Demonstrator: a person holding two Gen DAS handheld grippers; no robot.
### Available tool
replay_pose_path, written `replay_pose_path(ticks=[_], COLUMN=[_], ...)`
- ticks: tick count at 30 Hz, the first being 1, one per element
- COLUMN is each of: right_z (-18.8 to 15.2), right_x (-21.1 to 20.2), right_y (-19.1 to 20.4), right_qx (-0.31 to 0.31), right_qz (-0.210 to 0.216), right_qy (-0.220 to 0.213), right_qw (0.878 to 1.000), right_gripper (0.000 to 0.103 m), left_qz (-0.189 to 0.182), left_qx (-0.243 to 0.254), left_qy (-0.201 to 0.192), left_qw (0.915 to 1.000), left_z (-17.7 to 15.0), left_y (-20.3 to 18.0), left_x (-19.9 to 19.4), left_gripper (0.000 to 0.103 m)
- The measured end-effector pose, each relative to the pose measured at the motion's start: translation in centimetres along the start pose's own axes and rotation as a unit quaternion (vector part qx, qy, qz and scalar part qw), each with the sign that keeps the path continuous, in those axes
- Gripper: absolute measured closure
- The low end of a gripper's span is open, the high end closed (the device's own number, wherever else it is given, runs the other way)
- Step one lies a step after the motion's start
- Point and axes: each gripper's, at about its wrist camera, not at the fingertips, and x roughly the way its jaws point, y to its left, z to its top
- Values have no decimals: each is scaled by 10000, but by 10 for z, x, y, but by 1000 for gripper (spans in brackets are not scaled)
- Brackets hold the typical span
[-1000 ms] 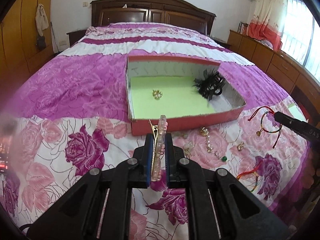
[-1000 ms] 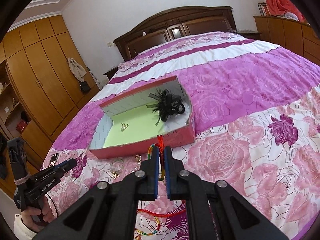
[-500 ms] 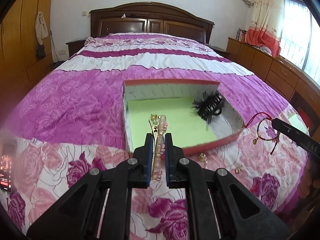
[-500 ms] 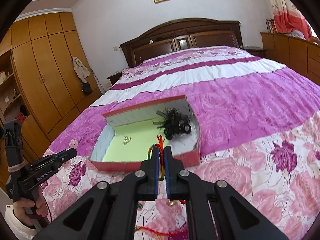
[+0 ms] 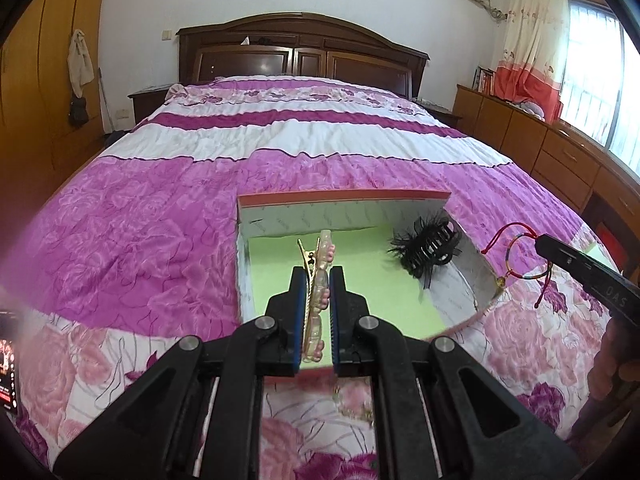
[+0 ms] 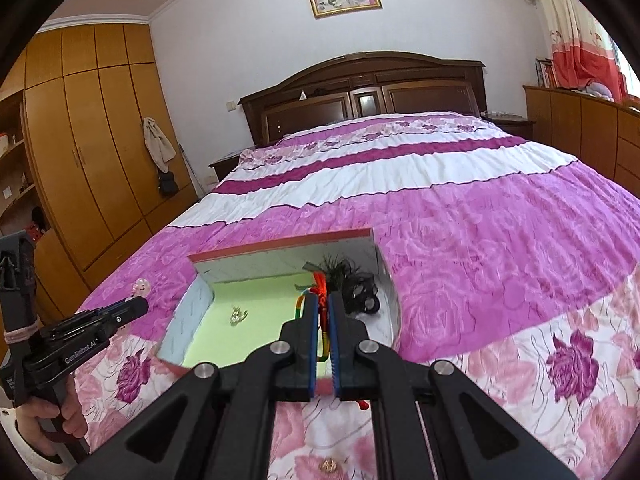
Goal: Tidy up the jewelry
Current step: 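Carry the hair pin and bracelet into the pink box and open both tools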
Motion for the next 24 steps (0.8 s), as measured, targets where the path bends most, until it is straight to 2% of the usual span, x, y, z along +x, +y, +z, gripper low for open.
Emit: replay_pose_path(ticks=[8,19,24], right_z=[3,-13,-21], right_x=[38,86,98], right_y=[-3,-21,-29], right_qx=[-133,26,101], right_qz=[-129,-325,-414], right_qy=[194,777,939], right_qw=[9996,9964,9947], right_gripper=[96,96,96], left_qz=[-21,33,85], left_qx=[86,-4,-12], left_qy=[397,1101,1289], left_qw=[9992,9939,9916], left_z=[-1,-19,-28], left_y=[-5,-2,0], left_x=[38,90,104], left_gripper=[101,101,100])
